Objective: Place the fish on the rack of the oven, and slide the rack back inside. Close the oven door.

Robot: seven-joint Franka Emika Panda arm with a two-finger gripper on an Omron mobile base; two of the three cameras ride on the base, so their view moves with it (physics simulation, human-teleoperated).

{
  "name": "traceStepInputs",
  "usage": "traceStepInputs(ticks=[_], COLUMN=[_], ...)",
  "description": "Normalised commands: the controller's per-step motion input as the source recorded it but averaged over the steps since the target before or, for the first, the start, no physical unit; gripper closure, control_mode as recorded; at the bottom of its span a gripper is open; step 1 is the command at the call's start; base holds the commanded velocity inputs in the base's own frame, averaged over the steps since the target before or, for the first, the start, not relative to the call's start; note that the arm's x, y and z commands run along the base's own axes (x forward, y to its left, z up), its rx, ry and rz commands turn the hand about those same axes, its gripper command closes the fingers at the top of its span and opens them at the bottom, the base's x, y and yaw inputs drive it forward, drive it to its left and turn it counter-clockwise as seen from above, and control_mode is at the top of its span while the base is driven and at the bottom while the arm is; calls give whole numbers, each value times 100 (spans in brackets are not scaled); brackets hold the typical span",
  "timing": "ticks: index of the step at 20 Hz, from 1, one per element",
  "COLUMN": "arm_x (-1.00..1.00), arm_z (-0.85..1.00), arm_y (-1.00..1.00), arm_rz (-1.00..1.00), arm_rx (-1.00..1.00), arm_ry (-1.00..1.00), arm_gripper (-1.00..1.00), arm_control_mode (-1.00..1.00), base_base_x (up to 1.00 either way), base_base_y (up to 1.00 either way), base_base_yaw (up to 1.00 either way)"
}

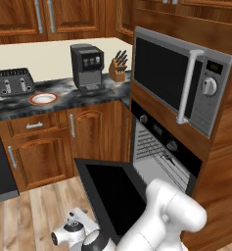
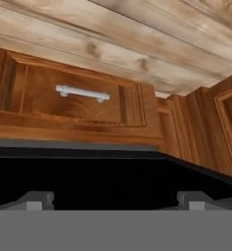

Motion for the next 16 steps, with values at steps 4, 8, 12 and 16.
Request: traceStepInputs(ticks=[4, 8, 12, 16], arm_x=[32, 2, 0, 0], arm_z=[-98, -21, 46, 92], arm_y=[-4, -30, -53, -57], arm_rz=[-22, -23, -14, -11], arm_rx=[-20, -9, -2, -1], arm_ry=[-22, -26, -21, -15], arm_gripper=[-100, -100, -100, -100], arm_control_mode=[-100, -100, -100, -100], base_base_x=[0, 0, 0, 0], base_base_y=[0, 0, 0, 0], base_base_yaw=[0, 0, 0, 0])
